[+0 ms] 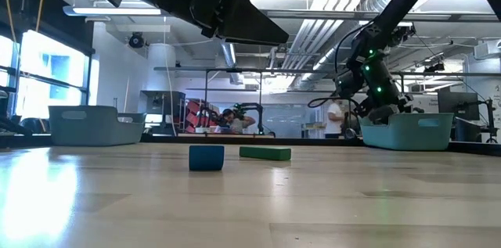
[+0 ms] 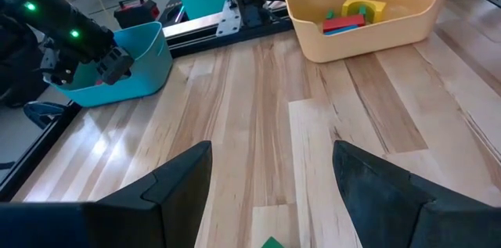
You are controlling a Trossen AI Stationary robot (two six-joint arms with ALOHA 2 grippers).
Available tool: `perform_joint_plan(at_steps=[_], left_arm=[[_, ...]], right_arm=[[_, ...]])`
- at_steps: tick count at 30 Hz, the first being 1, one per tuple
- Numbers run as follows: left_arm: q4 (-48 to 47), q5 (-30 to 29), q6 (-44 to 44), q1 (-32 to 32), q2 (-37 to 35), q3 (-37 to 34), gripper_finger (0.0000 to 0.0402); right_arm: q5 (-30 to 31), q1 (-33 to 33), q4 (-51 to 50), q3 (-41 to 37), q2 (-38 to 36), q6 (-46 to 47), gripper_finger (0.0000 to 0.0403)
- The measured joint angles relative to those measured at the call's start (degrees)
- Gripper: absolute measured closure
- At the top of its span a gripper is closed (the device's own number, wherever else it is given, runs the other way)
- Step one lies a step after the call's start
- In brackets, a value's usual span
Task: Sort blocks by size
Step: Put the blue semicircle block into the green bin
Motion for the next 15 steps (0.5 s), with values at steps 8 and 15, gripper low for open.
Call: perform_joint_plan(at_steps=[8, 15], left_arm=[[-0.02, 0.00, 0.00, 0.02, 0.00, 0.00, 0.0149], [-0.02, 0.00, 0.00, 0.02, 0.00, 0.00, 0.0149]], right_arm=[[-9.69, 0.27, 1.96, -0.04, 0.00, -0.33, 0.0215], [-11.04, 0.99, 1.88, -0.04, 0.00, -0.35, 0.0215]])
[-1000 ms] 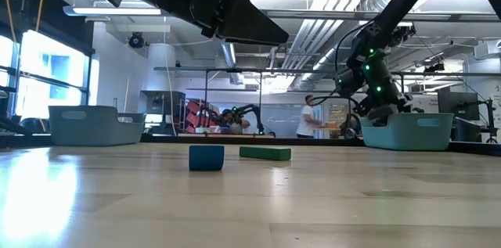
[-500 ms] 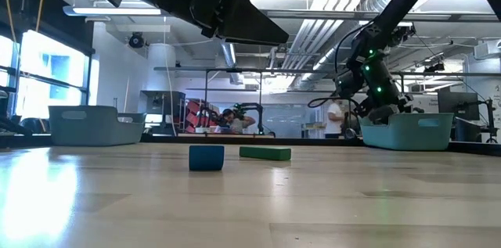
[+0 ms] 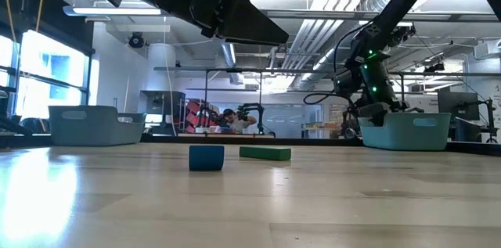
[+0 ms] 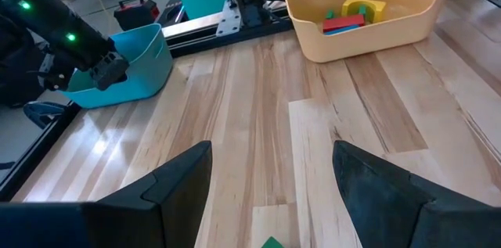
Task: Sort blocks by size
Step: Put the blue semicircle block into the green bin
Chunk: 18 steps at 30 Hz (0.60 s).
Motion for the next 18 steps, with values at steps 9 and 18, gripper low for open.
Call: perform_joint_plan(at_steps=[9, 18], left_arm=[[0.00, -0.02, 0.50, 0.00, 0.00, 0.00, 0.0149], [-0.02, 0.00, 0.98, -0.28, 0.00, 0.02, 0.0149]], right_arm=[[9.16, 0.08, -5.85, 2.73, -0.09, 2.58, 0.0215], [11.65, 0.60, -4.66, -1.39, -0.14, -5.08, 0.0215]])
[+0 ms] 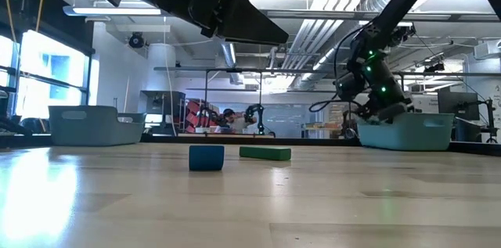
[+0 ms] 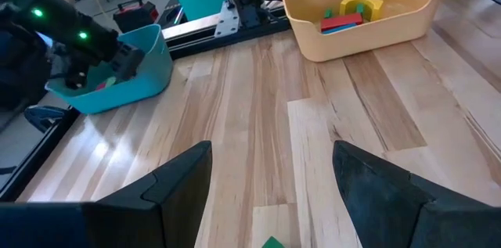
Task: Sort blocks by size
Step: Put the blue semicircle block into the green bin
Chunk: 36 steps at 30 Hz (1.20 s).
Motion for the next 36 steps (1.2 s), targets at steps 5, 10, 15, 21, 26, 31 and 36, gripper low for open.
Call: perform_joint_plan(at_steps=[5, 10, 15, 21, 26, 31, 36], left_arm=[[-0.36, 0.02, 0.01, 0.00, 0.00, 0.00, 0.0149], [-0.65, 0.04, 0.05, -0.04, 0.00, 0.00, 0.0149], [-0.87, 0.14, 0.05, -0.04, 0.00, 0.00, 0.0149], [-0.87, 0.42, 0.05, -0.04, 0.00, 0.00, 0.0149], [-0.87, 0.42, 0.11, -0.04, 0.00, 0.00, 0.0149], [-0.82, 0.44, 0.42, -0.04, 0.00, 0.00, 0.0149], [-0.75, 0.55, 0.70, -0.04, 0.00, 0.00, 0.0149]], right_arm=[[2.60, 1.43, 1.01, -2.07, -0.04, -1.99, 0.0215], [3.31, 1.47, 1.50, -2.23, -0.04, -0.45, 0.0202], [3.46, 1.78, 2.73, -2.21, -0.10, 2.16, 0.0164], [3.47, 1.77, 3.04, -1.99, -0.08, 3.70, 0.0153], [0.76, 1.23, 3.28, -0.72, -0.01, 2.07, 0.0153], [-4.57, 1.24, 4.20, 1.34, 0.01, -0.19, 0.0153], [-5.19, 1.18, 2.03, 4.89, 0.12, 1.02, 0.0153]])
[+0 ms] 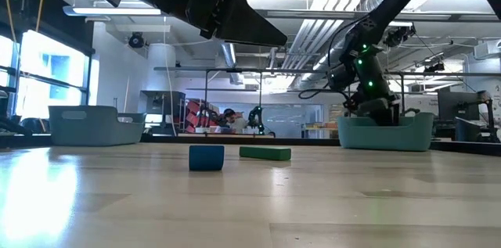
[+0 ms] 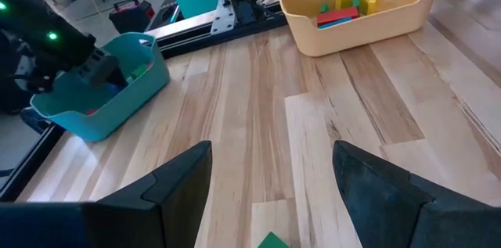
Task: Sort blocks by size
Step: Put the blue semicircle block into the green bin
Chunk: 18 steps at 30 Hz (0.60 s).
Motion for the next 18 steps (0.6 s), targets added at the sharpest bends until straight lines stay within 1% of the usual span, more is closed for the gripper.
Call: perform_joint_plan(at_steps=[3, 7, 12, 18], left_arm=[[0.28, -0.01, 0.23, 0.02, 0.00, 0.00, 0.0149], [0.94, 0.06, 0.25, 0.04, 0.00, 0.00, 0.0149], [1.41, 1.19, 0.26, 0.05, 0.00, 0.00, 0.0149], [2.13, 1.64, 0.25, 0.07, 0.00, 0.00, 0.0149]], right_arm=[[0.48, -0.53, -0.23, 1.13, 0.00, 2.28, 0.0153], [0.36, -1.32, 0.56, 0.12, 0.00, 2.64, 0.0153], [-0.59, -1.82, 5.25, -3.46, 0.00, 2.65, 0.0153], [-1.70, -1.61, 10.02, -4.22, -0.07, 2.70, 0.0154]])
